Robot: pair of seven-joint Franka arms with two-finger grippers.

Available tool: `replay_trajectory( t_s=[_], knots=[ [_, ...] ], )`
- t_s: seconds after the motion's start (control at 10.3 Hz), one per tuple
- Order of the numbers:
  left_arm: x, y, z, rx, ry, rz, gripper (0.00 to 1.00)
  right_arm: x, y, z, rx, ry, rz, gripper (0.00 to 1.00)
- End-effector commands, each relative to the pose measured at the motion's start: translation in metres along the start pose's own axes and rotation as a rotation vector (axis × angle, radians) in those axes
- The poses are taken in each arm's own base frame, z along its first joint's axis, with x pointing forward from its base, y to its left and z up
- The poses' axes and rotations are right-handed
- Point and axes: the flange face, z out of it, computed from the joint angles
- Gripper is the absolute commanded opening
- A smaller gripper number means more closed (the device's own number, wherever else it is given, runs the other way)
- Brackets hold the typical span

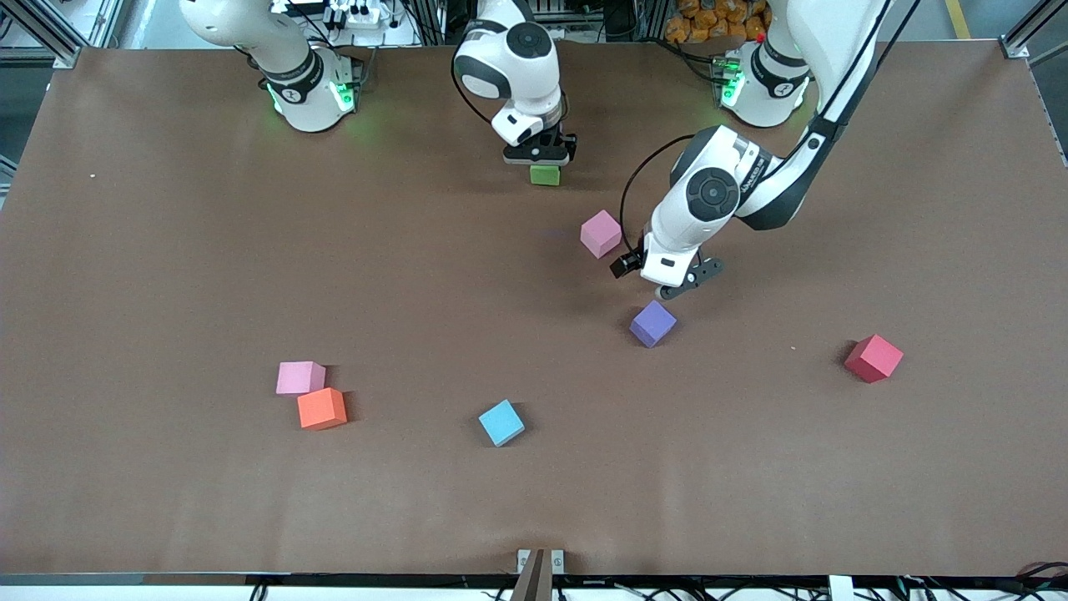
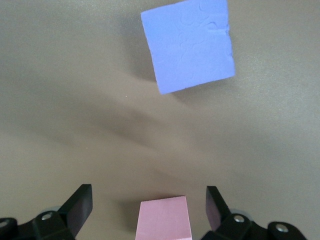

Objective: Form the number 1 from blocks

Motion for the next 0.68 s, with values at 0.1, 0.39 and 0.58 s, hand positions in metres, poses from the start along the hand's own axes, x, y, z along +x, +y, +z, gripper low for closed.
replay_trajectory(
  t_s=[0.1, 0.39, 0.58],
  knots=[
    [-0.001, 0.002, 0.003, 0.009, -0.005, 0.024, 1.0, -0.005, -0.004, 0.004, -0.012, 0.01, 0.005, 0.6],
    [-0.002, 0.001, 0.004, 0.012, -0.007, 0.047, 1.0, 0.0, 0.0, 0.006, -0.038, 0.014, -0.002, 1.0],
    [-0.005, 0.004, 0.004, 0.009, -0.011, 0.051, 1.0, 0.02, 0.004, -0.014, -0.032, 0.021, 0.025, 1.0]
  ],
)
